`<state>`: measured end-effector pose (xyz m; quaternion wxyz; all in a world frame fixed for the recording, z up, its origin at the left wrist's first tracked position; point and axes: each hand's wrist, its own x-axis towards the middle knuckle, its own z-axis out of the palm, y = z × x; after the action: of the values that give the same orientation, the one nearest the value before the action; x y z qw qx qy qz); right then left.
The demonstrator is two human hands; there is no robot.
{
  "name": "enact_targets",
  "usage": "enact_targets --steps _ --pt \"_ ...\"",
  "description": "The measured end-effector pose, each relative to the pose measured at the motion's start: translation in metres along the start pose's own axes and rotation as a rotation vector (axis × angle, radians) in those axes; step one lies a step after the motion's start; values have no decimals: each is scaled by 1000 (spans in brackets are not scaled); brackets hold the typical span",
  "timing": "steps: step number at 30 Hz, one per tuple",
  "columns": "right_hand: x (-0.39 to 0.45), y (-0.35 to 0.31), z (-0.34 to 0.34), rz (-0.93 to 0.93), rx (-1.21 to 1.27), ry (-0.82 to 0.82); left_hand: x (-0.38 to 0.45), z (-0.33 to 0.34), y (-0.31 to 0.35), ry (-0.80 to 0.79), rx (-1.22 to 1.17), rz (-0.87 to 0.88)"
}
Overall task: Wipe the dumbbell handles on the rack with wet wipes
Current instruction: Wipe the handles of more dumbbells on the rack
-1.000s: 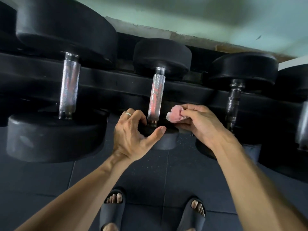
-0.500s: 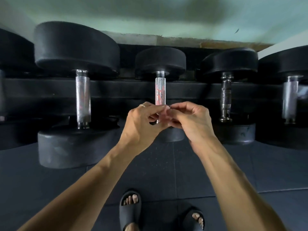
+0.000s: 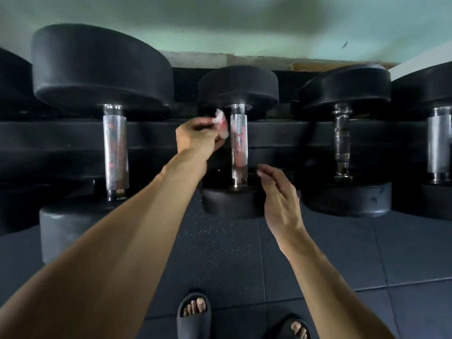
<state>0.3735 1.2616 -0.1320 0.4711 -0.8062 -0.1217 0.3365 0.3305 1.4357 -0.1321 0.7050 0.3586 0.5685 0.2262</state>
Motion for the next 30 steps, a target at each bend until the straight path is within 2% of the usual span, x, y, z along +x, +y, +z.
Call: enact_targets --steps 4,9,11,14,16,18,22,27,30 --pt "1 4 -4 -42 -59 -49 16 9 4 -108 -41 -22" --pt "0 10 1 -120 -116 12 2 -15 -10 -248 197 -125" --pt "0 11 2 -125 -126 17 1 -18 -10 -281 183 -142" --pt "2 11 -1 -129 -142 7 17 -1 2 -167 -120 -140" --pt "3 12 0 -124 -138 13 20 8 8 -136 -184 -142" --pt "4 12 1 -134 -139 37 12 5 5 -183 -127 -167" --pt "5 13 2 -135 -145 42 -8 -19 -9 -272 141 -223" --pt "4 13 0 -150 -165 13 19 2 4 -154 -115 -173" --pt "6 14 0 -140 -154 29 22 3 1 -197 20 -173"
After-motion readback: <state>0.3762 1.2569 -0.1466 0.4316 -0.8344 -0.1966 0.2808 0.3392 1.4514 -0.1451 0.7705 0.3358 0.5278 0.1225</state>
